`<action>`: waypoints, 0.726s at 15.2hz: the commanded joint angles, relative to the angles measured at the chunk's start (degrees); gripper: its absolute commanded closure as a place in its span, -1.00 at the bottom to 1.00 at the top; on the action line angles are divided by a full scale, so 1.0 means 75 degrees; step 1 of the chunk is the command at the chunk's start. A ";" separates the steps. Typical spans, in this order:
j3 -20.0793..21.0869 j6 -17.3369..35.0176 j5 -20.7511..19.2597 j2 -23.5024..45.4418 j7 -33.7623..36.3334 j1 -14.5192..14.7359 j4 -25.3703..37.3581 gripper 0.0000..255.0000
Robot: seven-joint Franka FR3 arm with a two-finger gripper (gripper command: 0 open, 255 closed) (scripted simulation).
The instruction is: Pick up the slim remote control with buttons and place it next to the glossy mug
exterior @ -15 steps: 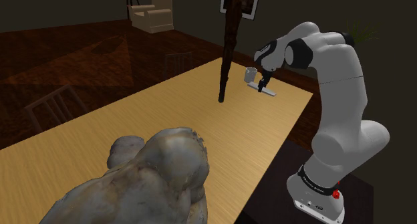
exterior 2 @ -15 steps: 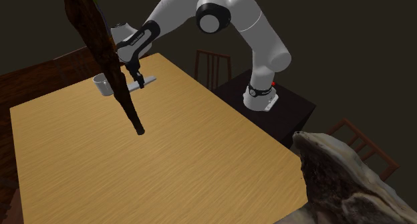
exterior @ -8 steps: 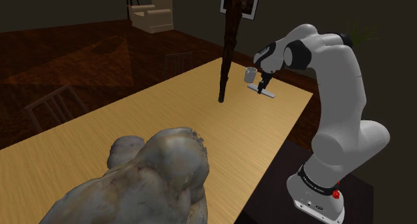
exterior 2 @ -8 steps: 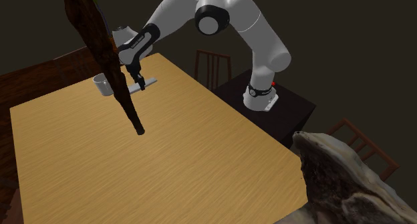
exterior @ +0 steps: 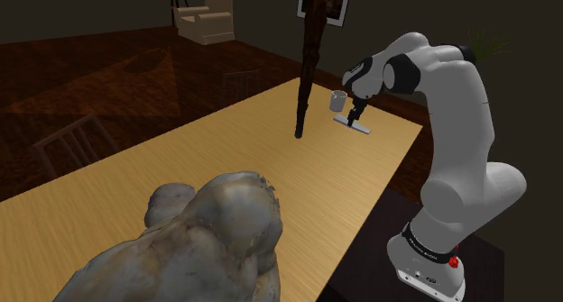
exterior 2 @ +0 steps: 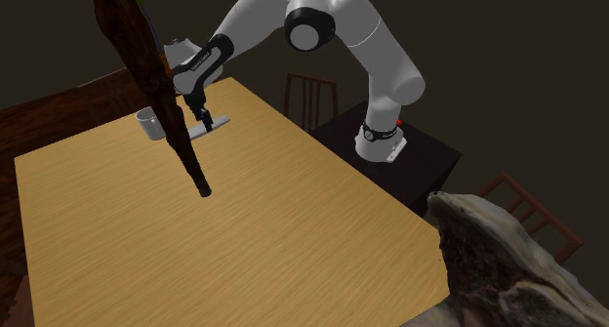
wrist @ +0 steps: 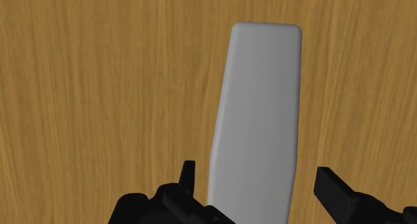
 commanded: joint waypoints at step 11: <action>-0.0196 -0.0622 -0.0239 -0.0584 0.0134 0.0117 0.0055 -1.00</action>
